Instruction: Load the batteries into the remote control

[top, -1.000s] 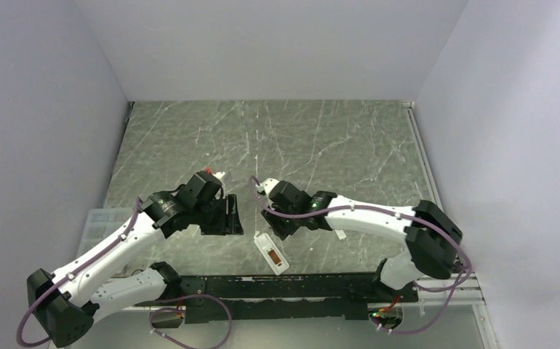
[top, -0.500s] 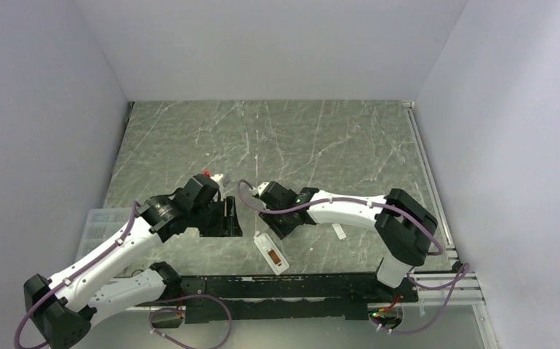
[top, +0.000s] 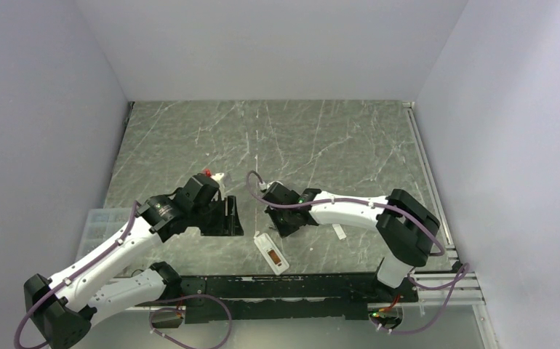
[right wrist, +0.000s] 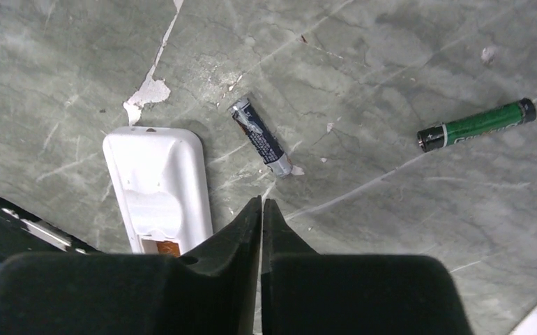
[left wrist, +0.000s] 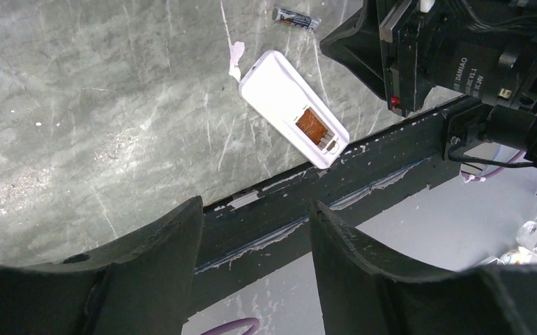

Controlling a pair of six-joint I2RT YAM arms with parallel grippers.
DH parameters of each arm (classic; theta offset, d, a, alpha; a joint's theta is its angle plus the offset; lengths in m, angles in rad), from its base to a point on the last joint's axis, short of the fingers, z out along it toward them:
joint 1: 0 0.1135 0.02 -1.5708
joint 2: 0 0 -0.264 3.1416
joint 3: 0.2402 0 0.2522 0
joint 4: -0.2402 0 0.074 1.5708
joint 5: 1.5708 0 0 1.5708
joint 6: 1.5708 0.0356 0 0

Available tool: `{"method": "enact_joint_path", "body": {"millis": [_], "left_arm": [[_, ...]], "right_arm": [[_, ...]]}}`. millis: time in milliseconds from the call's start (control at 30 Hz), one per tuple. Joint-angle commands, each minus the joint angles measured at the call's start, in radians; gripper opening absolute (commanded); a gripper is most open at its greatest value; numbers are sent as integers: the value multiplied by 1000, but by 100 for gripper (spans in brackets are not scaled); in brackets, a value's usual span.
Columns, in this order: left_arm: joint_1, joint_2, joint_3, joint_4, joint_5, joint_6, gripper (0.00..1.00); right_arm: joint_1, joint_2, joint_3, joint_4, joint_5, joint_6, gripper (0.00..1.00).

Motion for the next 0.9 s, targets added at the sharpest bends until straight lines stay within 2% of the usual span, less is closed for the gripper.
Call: {"method": "enact_joint_path", "body": {"millis": [0, 33, 200, 567, 867], "left_arm": [[4, -12, -8, 40, 24, 26, 62], [5, -14, -8, 41, 25, 27, 62], [4, -28, -10, 40, 27, 31, 63], [4, -37, -11, 43, 35, 32, 64], [4, -25, -11, 43, 31, 34, 64]], "right_arm": [[-18, -41, -27, 66, -35, 129, 3], [-20, -34, -27, 75, -36, 139, 0], [-27, -14, -29, 138, -71, 175, 0], [-33, 46, 2, 102, -43, 151, 0], [-35, 68, 23, -3, 140, 112, 0]]}}
